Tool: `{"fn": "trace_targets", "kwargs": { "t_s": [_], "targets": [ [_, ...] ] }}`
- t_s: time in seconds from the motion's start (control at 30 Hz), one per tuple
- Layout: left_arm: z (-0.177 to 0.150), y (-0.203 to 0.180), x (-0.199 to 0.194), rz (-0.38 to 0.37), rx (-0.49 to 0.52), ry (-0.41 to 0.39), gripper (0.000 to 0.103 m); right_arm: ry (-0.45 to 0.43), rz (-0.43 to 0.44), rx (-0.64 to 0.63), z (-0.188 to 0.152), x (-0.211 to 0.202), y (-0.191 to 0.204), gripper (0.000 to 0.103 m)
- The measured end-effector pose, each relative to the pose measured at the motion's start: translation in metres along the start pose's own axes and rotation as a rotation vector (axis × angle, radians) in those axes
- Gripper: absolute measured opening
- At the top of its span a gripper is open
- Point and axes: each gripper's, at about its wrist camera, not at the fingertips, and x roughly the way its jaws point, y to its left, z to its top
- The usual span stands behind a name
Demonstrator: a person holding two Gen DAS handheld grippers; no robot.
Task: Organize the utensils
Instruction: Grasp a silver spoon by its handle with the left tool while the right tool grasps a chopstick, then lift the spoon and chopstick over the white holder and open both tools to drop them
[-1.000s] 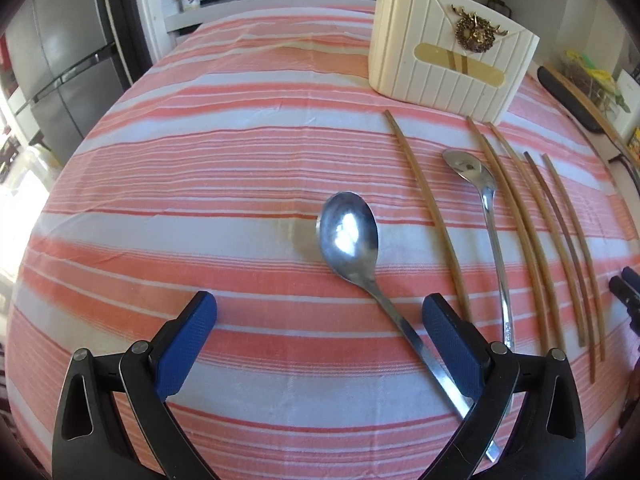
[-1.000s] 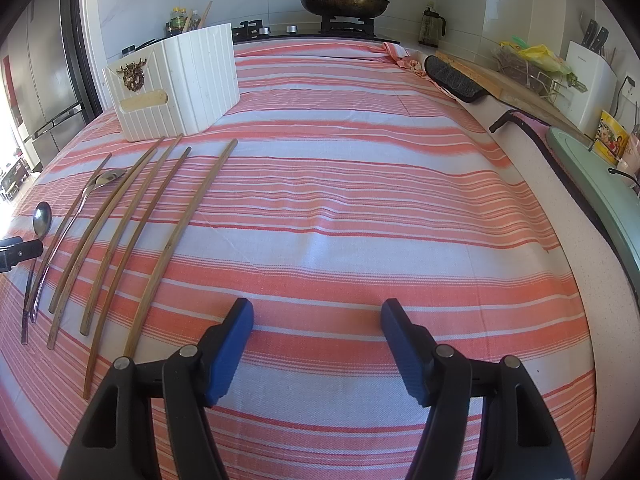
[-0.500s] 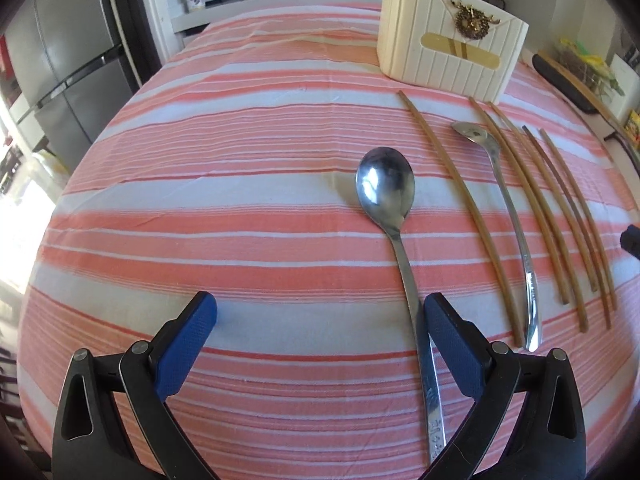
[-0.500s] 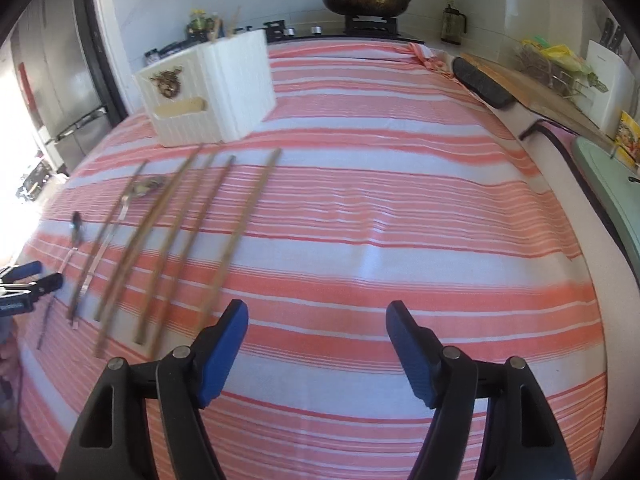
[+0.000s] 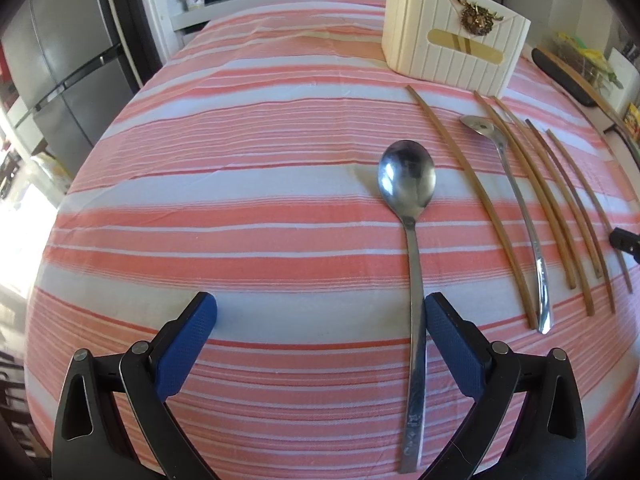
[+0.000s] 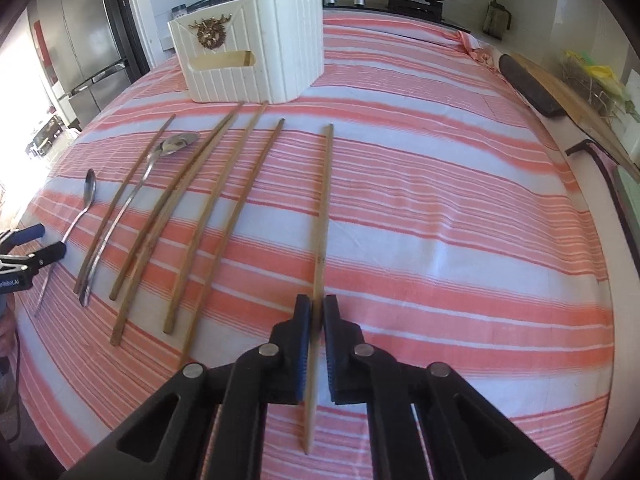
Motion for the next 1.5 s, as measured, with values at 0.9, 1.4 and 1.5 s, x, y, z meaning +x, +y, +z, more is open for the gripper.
{"fn": "trace_targets", "kwargs": {
  "t_s": [0.9, 1.4, 1.5],
  "targets": [
    [0.070, -0.037, 0.027, -0.150, 0.143, 0.024, 0.036, 0.109, 0.050, -0.116, 0.105, 0.060, -0.001, 0.012],
    [0.075, 0.008, -0.100, -0.282, 0.067, -0.227, 0.036, -0.320, 0.198, -0.011, 0.092, -0.128, -0.011, 0.006],
    [0.076, 0.009, -0.114, -0.302, 0.063, -0.255, 0.035, -0.361, 0.181, -0.030, 0.082, -0.153, -0.005, 0.006]
  ]
}}
